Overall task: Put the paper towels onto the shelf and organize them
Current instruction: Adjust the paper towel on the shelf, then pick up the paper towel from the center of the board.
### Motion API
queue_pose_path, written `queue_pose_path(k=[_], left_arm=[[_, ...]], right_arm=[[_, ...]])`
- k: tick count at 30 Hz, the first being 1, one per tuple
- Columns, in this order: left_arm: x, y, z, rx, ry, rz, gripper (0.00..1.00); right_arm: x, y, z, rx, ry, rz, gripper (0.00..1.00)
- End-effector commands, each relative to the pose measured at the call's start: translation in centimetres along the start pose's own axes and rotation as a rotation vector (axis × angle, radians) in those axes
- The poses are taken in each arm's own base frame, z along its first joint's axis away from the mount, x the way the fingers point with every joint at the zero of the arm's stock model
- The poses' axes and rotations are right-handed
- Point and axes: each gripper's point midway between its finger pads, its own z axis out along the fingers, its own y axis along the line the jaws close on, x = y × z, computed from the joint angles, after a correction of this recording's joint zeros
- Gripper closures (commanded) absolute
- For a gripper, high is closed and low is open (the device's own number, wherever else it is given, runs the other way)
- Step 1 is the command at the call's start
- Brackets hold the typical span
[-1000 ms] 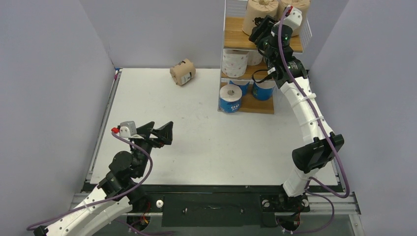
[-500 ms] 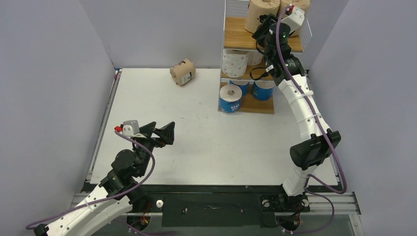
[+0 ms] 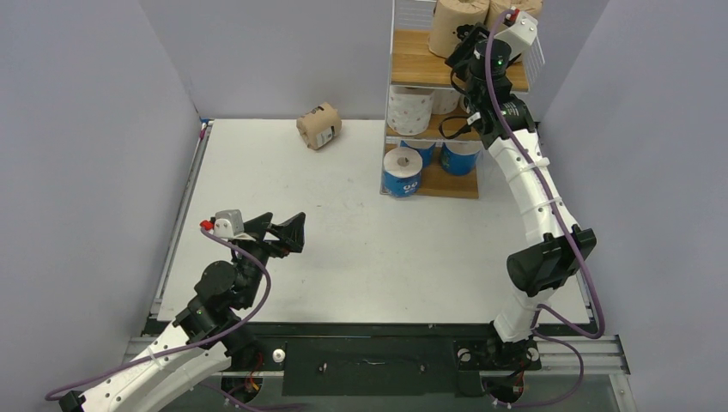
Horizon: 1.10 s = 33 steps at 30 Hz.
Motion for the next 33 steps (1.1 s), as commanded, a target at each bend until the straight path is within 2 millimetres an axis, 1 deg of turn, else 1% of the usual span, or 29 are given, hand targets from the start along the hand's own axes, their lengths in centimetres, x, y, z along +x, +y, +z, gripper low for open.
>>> queue_pose_path(k=[1, 4, 5, 6, 7, 8, 9, 10, 11, 14, 17, 18, 19, 20, 21, 22, 23, 24, 25, 26, 27, 28, 29, 30, 31, 32, 33], left_arm=[[-0.4, -0.2, 0.0, 0.013, -0.015, -0.012, 0.03], [-0.8, -0.3, -0.1, 0.017, -0.022, -0.018, 0.03], [-0.8, -0.3, -0.1, 0.017, -0.022, -0.017, 0.03], [-0.9, -0.3, -0.2, 0.017, -0.023, -0.019, 0.03], [-0.9, -0.3, -0.2, 0.017, -0.023, -0.019, 0.03], [-0.9, -0.3, -0.2, 0.014, -0.026, -0.025, 0.03], [-0.9, -0.2, -0.2, 0.008, -0.026, -0.026, 0.03], [-0.9, -0.1, -0.2, 0.006, -0.026, -0.030, 0.03], [-0.9, -0.1, -0.2, 0.002, -0.026, -0.031, 0.03], [-1.1, 0.0, -0.3, -0.004, -0.028, -0.045, 0.03], [-1.4, 0.0, -0.3, -0.009, -0.039, -0.056, 0.04], [-1.5, 0.0, -0.3, -0.010, -0.041, -0.062, 0.03], [-1.5, 0.0, -0.2, -0.016, -0.045, -0.065, 0.03], [-1.6, 0.0, -0.1, -0.018, -0.048, -0.071, 0.04], [-1.7, 0.0, 0.0, -0.026, -0.050, -0.077, 0.04], [-1.9, -0.2, 0.1, -0.029, -0.054, -0.098, 0.03], [-1.8, -0.2, 0.4, -0.040, -0.049, -0.103, 0.03], [-2.1, -0.5, 0.6, -0.040, -0.052, -0.132, 0.04], [-1.8, -0.6, 0.9, -0.047, -0.042, -0.138, 0.04], [-2.1, -1.0, 1.1, -0.047, -0.043, -0.171, 0.04], [-1.6, -1.0, 1.4, -0.059, -0.026, -0.172, 0.04], [-1.9, -1.3, 1.6, -0.062, -0.027, -0.202, 0.04], [-1.3, -1.2, 1.9, -0.081, -0.006, -0.196, 0.04], [-1.8, -1.5, 2.2, -0.087, -0.010, -0.224, 0.04], [-1.0, -1.2, 2.5, -0.116, 0.017, -0.226, 0.04], [-1.0, -1.2, 2.9, -0.137, 0.030, -0.221, 0.04], [-0.7, -1.0, 3.0, -0.152, 0.047, -0.229, 0.04]], right_arm=[[-0.4, -0.6, -0.1, 0.004, 0.001, 0.001, 0.46], [-0.7, 0.1, -0.6, -0.032, -0.005, 0.012, 0.45], [-0.9, 0.5, -0.9, -0.055, -0.004, 0.017, 0.44], [-1.5, 1.0, -1.3, -0.076, -0.014, 0.027, 0.44], [-1.4, 1.7, -1.6, -0.114, -0.003, 0.032, 0.43], [-1.9, 2.2, -2.0, -0.142, -0.014, 0.042, 0.42], [-1.9, 3.0, -2.4, -0.181, -0.006, 0.047, 0.40], [-2.6, 3.4, -3.1, -0.203, -0.015, 0.055, 0.39], [-2.7, 3.9, -3.5, -0.227, -0.011, 0.058, 0.36], [-4.4, 4.8, -5.7, -0.273, -0.023, 0.079, 0.31], [-5.6, 5.5, -7.8, -0.329, -0.022, 0.123, 0.30], [-6.2, 5.6, -9.0, -0.353, -0.026, 0.136, 0.29], [-6.4, 5.6, -9.6, -0.365, -0.023, 0.152, 0.29], [-7.1, 5.5, -11.0, -0.388, -0.031, 0.166, 0.29], [-7.2, 5.5, -11.6, -0.400, -0.030, 0.178, 0.29], [-7.6, 5.4, -13.2, -0.421, -0.036, 0.185, 0.29], [-7.7, 5.2, -14.0, -0.430, -0.040, 0.183, 0.29], [-7.3, 4.6, -15.4, -0.438, -0.037, 0.179, 0.29], [-7.2, 4.3, -16.2, -0.443, -0.040, 0.166, 0.29], [-6.4, 3.4, -17.5, -0.449, -0.035, 0.153, 0.29], [-6.1, 3.0, -18.2, -0.455, -0.033, 0.146, 0.29], [-4.9, 2.0, -19.4, -0.461, -0.017, 0.129, 0.29], [-4.1, 1.5, -19.9, -0.461, -0.003, 0.117, 0.29], [-3.2, 0.4, -21.2, -0.471, 0.009, 0.089, 0.29], [-1.9, -0.8, -22.3, -0.470, 0.031, 0.070, 0.29], [-1.0, -1.2, -23.0, -0.484, 0.045, 0.036, 0.30], [0.3, -2.5, -24.2, -0.484, 0.067, 0.009, 0.30]])
